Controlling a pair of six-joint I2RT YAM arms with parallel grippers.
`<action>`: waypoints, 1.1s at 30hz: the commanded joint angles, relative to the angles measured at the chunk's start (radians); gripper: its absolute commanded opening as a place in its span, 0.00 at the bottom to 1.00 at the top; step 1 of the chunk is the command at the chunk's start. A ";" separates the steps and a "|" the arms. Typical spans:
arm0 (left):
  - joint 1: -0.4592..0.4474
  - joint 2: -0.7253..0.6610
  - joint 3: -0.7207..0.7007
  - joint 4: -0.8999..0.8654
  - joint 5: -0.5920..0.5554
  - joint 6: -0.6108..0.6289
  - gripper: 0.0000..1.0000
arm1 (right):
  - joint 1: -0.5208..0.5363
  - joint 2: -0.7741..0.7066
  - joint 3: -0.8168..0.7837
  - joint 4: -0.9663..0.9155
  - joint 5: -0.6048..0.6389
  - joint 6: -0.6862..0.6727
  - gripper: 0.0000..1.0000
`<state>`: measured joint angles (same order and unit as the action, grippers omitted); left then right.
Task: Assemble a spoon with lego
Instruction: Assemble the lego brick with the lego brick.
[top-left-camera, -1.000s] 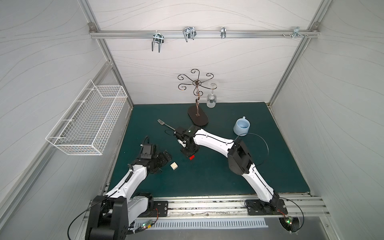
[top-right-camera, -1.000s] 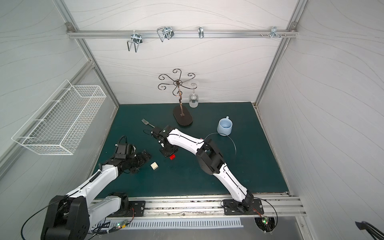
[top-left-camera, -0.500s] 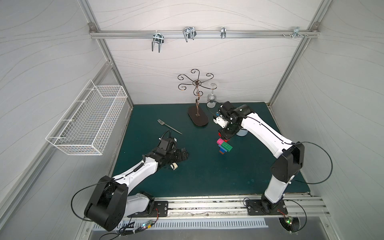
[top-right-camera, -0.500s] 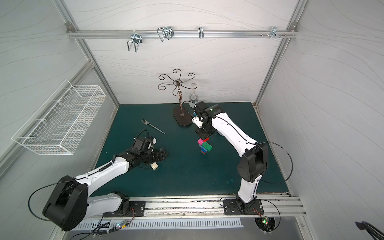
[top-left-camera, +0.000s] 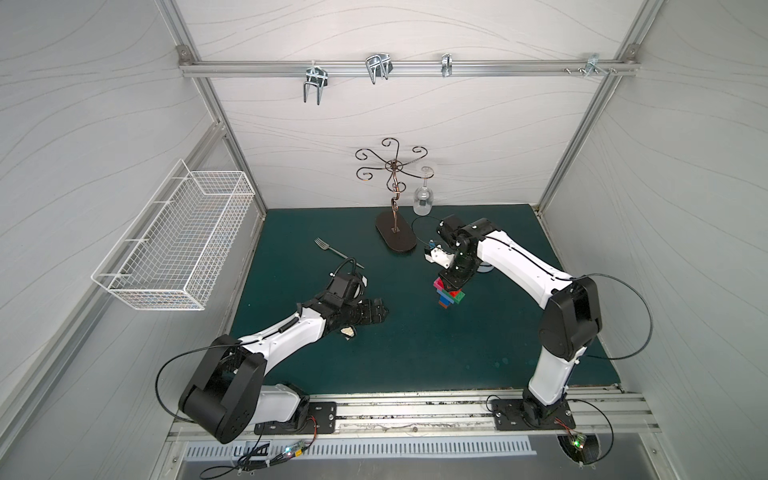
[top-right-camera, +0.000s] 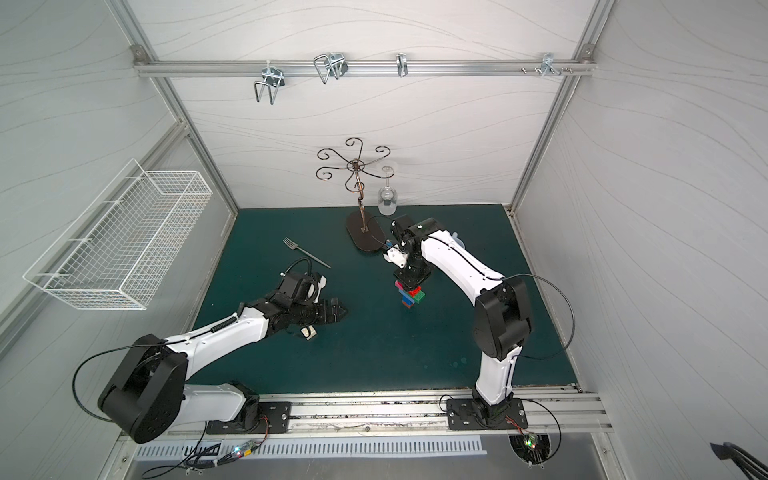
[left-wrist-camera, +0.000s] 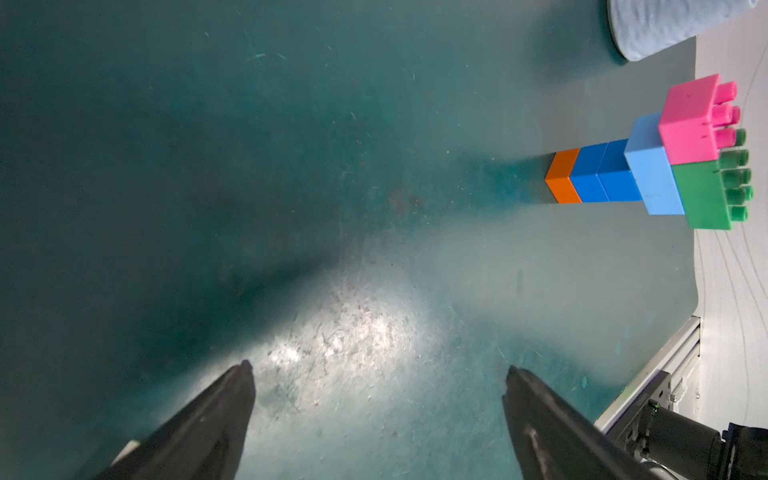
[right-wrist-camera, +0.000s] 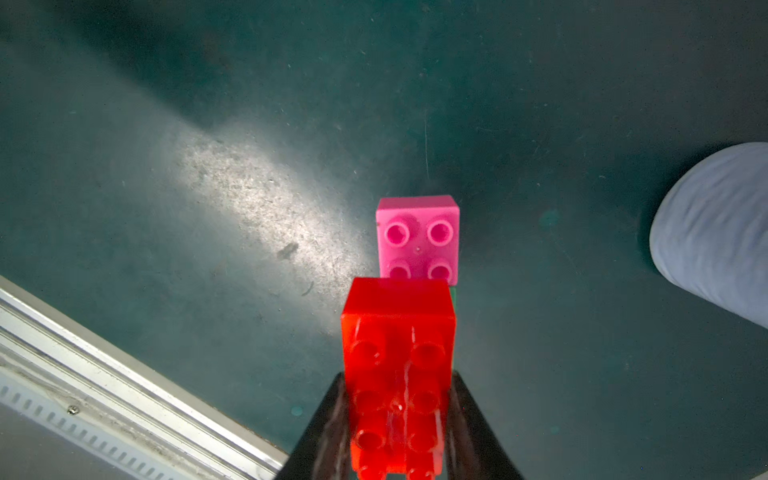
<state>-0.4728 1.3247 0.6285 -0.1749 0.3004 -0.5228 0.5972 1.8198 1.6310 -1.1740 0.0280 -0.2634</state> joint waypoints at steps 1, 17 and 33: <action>-0.004 0.011 0.051 0.023 0.008 0.019 0.98 | 0.001 0.018 0.002 0.004 0.026 -0.023 0.27; -0.004 0.034 0.058 0.015 0.008 0.020 0.98 | -0.003 0.027 -0.022 0.013 0.026 -0.029 0.27; -0.004 0.034 0.057 0.007 0.003 0.020 0.97 | -0.008 0.071 -0.049 0.015 0.009 -0.039 0.25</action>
<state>-0.4744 1.3529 0.6449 -0.1761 0.3035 -0.5156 0.5949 1.8378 1.6081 -1.1503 0.0563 -0.2863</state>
